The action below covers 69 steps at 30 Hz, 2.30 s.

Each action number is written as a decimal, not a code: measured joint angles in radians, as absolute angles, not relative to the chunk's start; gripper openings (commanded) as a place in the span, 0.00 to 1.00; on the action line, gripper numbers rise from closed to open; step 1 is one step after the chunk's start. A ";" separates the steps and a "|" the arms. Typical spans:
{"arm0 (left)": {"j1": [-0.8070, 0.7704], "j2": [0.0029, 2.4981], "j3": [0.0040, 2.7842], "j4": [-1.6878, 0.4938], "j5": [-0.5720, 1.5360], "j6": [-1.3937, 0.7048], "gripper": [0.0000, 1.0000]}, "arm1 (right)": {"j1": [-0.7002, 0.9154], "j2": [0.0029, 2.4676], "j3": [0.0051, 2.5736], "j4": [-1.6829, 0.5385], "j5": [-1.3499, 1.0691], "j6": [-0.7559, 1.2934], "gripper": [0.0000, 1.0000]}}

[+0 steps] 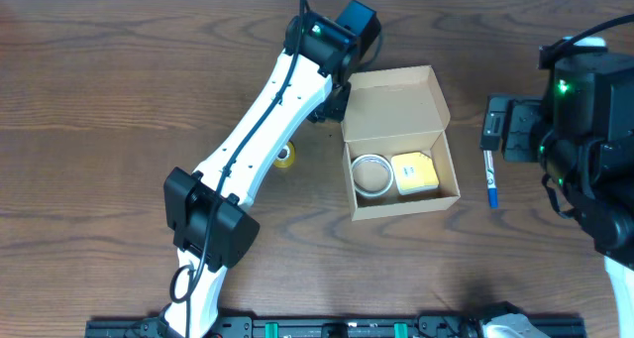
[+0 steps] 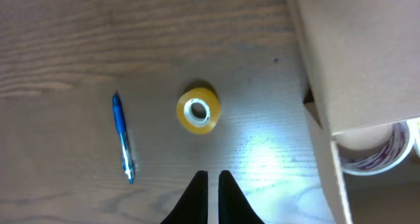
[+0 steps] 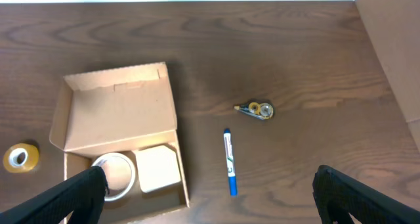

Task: Pack container
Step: 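Move the left gripper back over the yellow tape roll, then lower the left gripper onto the yellow tape roll rim and grasp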

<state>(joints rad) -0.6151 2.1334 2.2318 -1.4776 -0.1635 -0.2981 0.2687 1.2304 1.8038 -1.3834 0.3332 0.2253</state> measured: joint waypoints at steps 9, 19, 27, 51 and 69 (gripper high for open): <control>-0.557 2.114 2.120 -1.399 -0.123 -0.262 0.07 | 0.269 1.230 1.804 -1.391 0.334 0.226 0.99; -0.557 2.114 1.878 -1.252 -0.096 -0.262 0.07 | 0.269 1.231 1.804 -1.389 0.334 0.225 0.99; -0.542 2.114 1.771 -1.190 -0.072 -0.262 0.06 | 0.269 1.234 1.804 -1.388 0.334 0.225 0.99; -0.467 2.019 1.509 -0.926 -0.003 -0.258 0.11 | 0.269 1.235 1.804 -1.429 0.332 0.226 0.99; -0.362 2.019 1.431 -0.874 0.065 -0.254 0.26 | 0.269 1.235 1.804 -1.410 0.303 0.225 0.99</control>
